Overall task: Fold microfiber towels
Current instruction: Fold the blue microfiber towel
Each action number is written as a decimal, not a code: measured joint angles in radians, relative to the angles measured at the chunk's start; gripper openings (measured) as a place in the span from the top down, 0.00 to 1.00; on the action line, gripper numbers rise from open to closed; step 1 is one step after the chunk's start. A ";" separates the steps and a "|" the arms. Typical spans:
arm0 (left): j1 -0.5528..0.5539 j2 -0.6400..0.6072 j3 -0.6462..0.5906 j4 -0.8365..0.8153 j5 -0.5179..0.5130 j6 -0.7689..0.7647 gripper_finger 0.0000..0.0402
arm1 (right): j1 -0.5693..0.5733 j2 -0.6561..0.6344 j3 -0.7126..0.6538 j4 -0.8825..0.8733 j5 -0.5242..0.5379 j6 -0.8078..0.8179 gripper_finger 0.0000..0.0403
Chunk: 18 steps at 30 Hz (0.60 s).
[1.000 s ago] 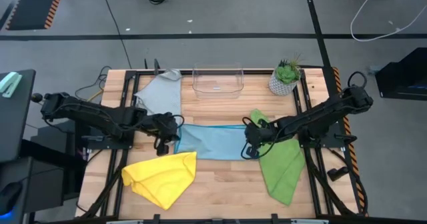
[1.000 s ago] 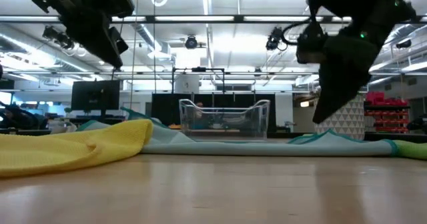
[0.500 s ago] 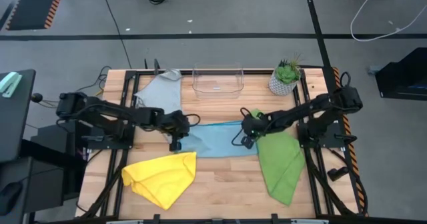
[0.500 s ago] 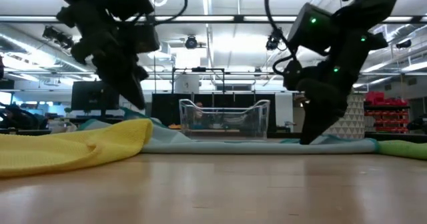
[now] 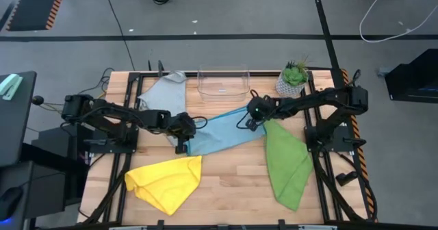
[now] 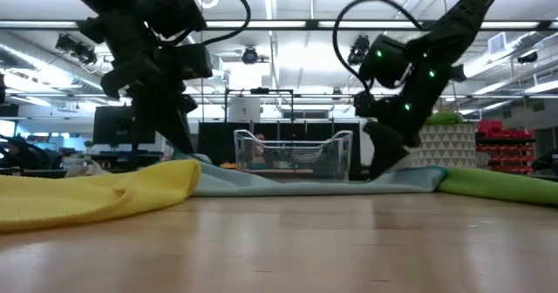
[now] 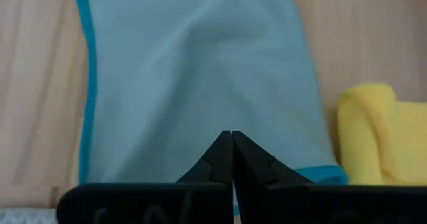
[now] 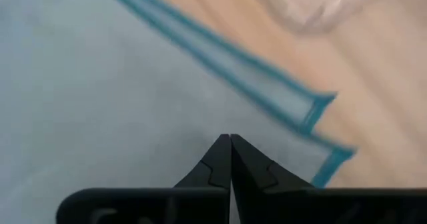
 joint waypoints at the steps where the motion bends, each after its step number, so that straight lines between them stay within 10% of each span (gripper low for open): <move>1: 0.006 0.006 0.000 0.005 0.000 0.007 0.98 | 0.001 -0.019 0.014 -0.009 -0.002 -0.006 0.97; 9: 0.023 0.107 0.000 0.028 0.000 0.058 0.98 | 0.154 -0.168 0.093 -0.063 -0.083 0.122 0.98; 18: -0.039 0.169 0.002 0.040 -0.003 0.023 0.98 | 0.324 -0.012 0.093 -0.054 -0.017 0.333 0.98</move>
